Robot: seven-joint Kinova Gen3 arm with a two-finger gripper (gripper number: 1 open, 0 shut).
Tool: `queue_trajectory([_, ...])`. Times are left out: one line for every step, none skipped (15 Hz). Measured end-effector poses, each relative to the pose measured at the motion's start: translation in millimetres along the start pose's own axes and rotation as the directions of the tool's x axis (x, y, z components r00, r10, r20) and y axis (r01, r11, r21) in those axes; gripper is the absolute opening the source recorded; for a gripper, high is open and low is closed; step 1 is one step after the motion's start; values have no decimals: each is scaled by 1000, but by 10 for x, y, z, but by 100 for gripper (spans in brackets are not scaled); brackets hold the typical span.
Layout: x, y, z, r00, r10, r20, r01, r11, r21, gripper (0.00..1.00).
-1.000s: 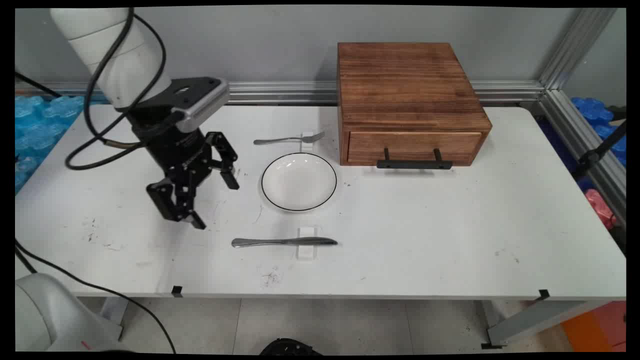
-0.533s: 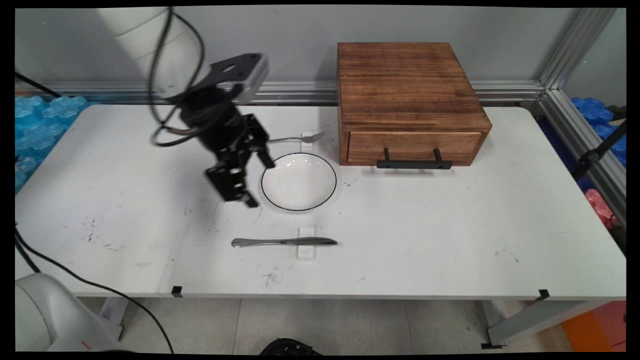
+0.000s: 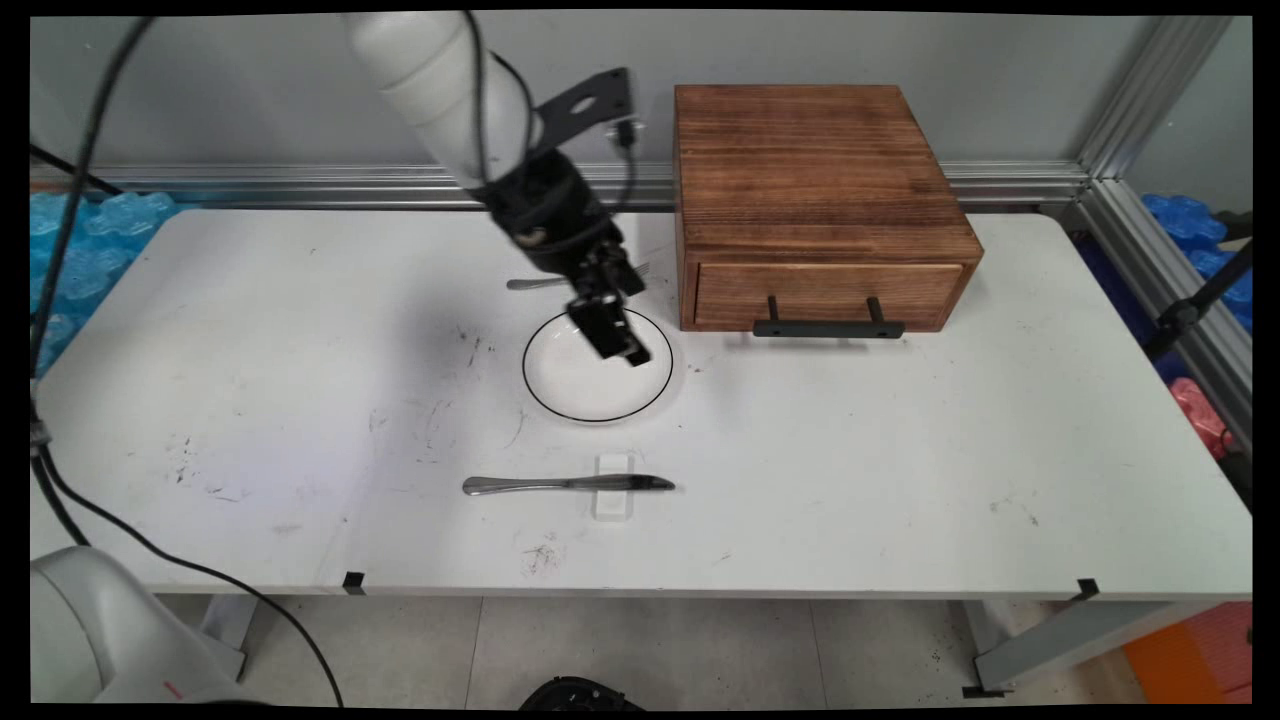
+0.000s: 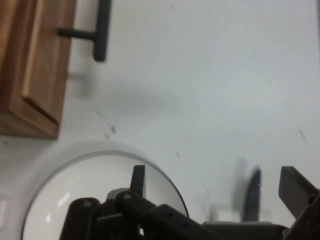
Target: Open the drawer
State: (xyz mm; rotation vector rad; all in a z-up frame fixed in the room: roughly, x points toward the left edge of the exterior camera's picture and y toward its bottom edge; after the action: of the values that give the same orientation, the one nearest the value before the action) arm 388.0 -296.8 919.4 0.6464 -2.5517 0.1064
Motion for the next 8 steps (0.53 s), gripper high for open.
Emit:
queue_trajectory([62,-16,77,1000,-21,-9,21,1000,10,100])
queue_trajectory([139,-32,170,999,-40,-20,41,999,20,100])
queue_trajectory([209,-46,254,998,-53,-27,54,998,27,100])
queue_trajectory([256,-55,309,998,-60,-32,61,998,32,100])
queue_trajectory([337,-70,404,997,-71,-40,73,997,40,100])
queue_trajectory([407,-83,484,996,-78,-47,80,996,45,100])
queue_trajectory([490,-95,573,995,-83,-54,86,995,51,100])
queue_trajectory([569,-106,660,994,-88,-61,92,994,55,100])
